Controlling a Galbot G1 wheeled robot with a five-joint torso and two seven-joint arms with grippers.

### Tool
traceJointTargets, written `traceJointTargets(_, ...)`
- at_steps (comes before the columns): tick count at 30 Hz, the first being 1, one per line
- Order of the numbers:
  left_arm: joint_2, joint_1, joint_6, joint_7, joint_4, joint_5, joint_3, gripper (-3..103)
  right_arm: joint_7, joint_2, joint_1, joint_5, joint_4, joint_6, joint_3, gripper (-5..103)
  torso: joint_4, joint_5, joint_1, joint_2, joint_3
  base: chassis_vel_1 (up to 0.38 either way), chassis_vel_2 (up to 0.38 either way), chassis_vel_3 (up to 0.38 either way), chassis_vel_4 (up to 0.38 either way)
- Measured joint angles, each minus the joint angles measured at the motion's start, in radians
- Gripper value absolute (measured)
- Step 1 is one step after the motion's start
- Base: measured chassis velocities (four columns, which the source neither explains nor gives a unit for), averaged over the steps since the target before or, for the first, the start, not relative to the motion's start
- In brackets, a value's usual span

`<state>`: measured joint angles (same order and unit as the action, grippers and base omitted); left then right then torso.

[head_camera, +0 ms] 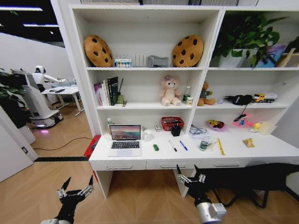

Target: Organize the objects on the table.

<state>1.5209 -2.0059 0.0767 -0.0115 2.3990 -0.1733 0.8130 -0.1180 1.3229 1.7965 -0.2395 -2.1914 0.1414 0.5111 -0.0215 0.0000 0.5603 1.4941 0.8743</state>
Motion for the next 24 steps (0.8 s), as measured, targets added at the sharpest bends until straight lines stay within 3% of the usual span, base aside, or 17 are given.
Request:
traceJointTargets(12,-0.003,0.002,0.000,0.000,-0.003,-0.013,0.012,99,0.014,0.014,-0.001,0.006,0.014,0.017,-0.007,100,0.0001,0.0002,0.000,0.000,0.000,-0.174,0.170,0.169,-0.175)
traceJointTargets(16,0.000,0.001,0.001,0.000,-0.006,-0.008,0.007,99,0.021,0.012,-0.003,0.005,0.014,0.027,-0.006,100,0.0002,0.0005,0.000,0.000,0.000,-0.276,0.256,0.272,-0.280)
traceJointTargets(17,0.000,0.001,0.001,0.000,-0.006,-0.006,0.006,99,0.024,0.011,-0.004,0.005,0.014,0.030,-0.005,100,-0.0002,-0.0009,0.000,0.000,0.000,-0.305,0.290,0.279,-0.298)
traceJointTargets(22,-0.002,0.001,0.007,0.000,-0.007,-0.005,0.007,99,0.057,0.008,-0.011,0.005,0.015,0.064,-0.004,100,0.0004,0.0005,0.000,0.000,0.000,-0.311,0.330,0.305,-0.332)
traceJointTargets(24,-0.002,-0.001,0.010,0.000,-0.007,-0.004,0.006,99,0.065,0.008,-0.014,0.008,0.017,0.082,-0.003,100,-0.0002,-0.0009,0.000,0.000,0.000,-0.342,0.332,0.358,-0.374)
